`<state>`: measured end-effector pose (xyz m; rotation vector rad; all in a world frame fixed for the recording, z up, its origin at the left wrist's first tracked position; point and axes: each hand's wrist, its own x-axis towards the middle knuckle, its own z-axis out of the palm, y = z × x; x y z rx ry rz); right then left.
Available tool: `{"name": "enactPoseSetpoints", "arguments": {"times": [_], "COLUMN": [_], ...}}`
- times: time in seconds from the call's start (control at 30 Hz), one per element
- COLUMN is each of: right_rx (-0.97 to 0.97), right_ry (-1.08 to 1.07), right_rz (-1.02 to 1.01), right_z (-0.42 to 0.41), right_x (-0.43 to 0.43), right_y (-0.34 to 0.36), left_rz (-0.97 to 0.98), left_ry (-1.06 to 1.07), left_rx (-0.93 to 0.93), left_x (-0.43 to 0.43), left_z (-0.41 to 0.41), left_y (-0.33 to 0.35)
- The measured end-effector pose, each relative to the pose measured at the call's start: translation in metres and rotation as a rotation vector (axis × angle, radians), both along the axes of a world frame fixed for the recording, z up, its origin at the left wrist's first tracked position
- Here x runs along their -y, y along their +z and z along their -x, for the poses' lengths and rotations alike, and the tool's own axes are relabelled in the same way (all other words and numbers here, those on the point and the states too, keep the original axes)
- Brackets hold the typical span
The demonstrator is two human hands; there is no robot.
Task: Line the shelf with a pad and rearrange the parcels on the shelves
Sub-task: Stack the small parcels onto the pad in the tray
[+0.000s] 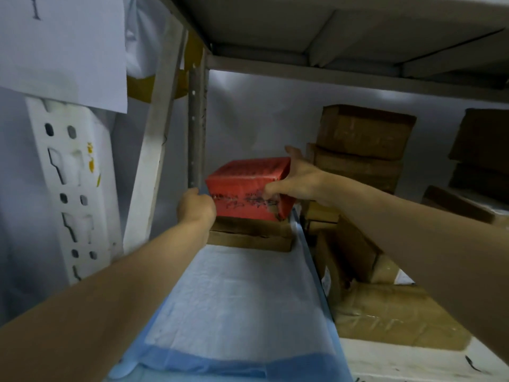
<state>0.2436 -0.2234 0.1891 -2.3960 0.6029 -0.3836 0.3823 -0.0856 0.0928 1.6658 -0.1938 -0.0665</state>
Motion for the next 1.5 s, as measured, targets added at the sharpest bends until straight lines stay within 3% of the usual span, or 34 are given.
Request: {"name": "enactPoseSetpoints", "arguments": {"times": [0.27, 0.57, 0.77, 0.9, 1.03, 1.17, 1.5], "right_rx": [-0.269, -0.279, -0.076, 0.111, 0.214, 0.113, -0.059], "right_ry": [-0.078, -0.045, 0.092, 0.12, 0.01, -0.112, -0.337], "right_rz": [0.057, 0.143, 0.362, 0.372, 0.307, 0.185, 0.153], "right_z": [-0.029, -0.03, 0.009, 0.077, 0.15, 0.207, 0.248], "right_x": [0.007, 0.003, -0.021, -0.027, -0.009, 0.026, 0.049], "right_y": [-0.02, -0.029, 0.006, 0.045, 0.059, 0.045, -0.023], "left_rz": [0.001, -0.013, -0.127, -0.108, -0.011, -0.072, -0.243], "left_ry": [-0.106, -0.166, 0.058, 0.116, -0.141, -0.456, -0.585], "left_rx": [0.034, 0.023, 0.125, 0.254, 0.189, 0.04, 0.005], "left_x": [0.006, 0.005, -0.009, -0.014, -0.002, 0.016, 0.037], "left_z": [0.017, 0.027, 0.045, 0.083, 0.132, 0.187, 0.237], "left_y": [-0.004, -0.001, 0.019, 0.039, 0.049, 0.053, 0.043]}}
